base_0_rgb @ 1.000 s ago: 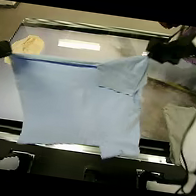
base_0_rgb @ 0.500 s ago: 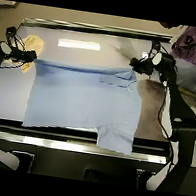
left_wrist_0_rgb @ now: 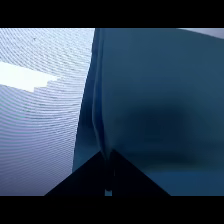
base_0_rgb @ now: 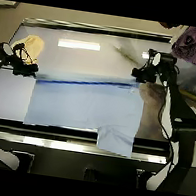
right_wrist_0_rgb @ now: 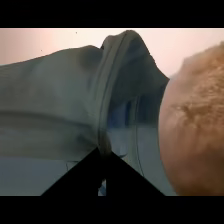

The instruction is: Fold the clothes and pants, and hang the long-sleeved shirts on hangers.

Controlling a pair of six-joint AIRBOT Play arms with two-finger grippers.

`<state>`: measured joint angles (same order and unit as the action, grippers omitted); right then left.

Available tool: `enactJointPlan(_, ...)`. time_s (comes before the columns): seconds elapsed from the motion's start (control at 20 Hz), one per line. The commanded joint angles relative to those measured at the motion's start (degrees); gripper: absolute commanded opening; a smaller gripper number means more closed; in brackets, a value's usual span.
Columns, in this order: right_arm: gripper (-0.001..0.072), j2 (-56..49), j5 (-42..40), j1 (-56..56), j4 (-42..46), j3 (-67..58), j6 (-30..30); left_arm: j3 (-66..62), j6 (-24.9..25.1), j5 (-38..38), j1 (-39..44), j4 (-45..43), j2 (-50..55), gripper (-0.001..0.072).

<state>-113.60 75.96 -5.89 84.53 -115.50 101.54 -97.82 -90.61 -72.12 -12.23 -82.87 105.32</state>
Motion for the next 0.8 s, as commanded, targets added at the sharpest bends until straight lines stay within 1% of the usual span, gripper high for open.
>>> enactJointPlan(0.0,0.0034,0.09,7.13,0.0,3.63,0.0,-0.66,0.04,-1.51,-6.56,-0.94,-2.08,0.11,0.0019)
enactJointPlan(0.15,0.0034,0.02,7.23,-0.02,3.78,0.0,-0.66,0.13,-1.36,-8.02,-1.01,-2.71,0.68,0.002)
enactJointPlan(0.55,0.0035,-3.89,11.41,-0.02,2.78,0.04,-0.79,0.13,-1.38,-8.0,-0.09,-2.69,3.63,0.002)
enactJointPlan(0.65,0.0036,-4.94,11.61,-0.02,1.38,0.07,-0.85,0.13,-1.38,-7.93,-0.13,-2.67,4.33,0.0027)
enactJointPlan(0.7,0.0036,-5.38,11.34,-0.02,0.02,0.07,-0.87,0.13,-1.42,-7.89,-0.11,-2.62,4.68,0.007)
enactJointPlan(0.75,0.0043,-5.6,10.95,-0.02,-1.49,0.07,-0.87,0.11,-1.51,-7.87,0.07,-2.64,5.01,0.0164)
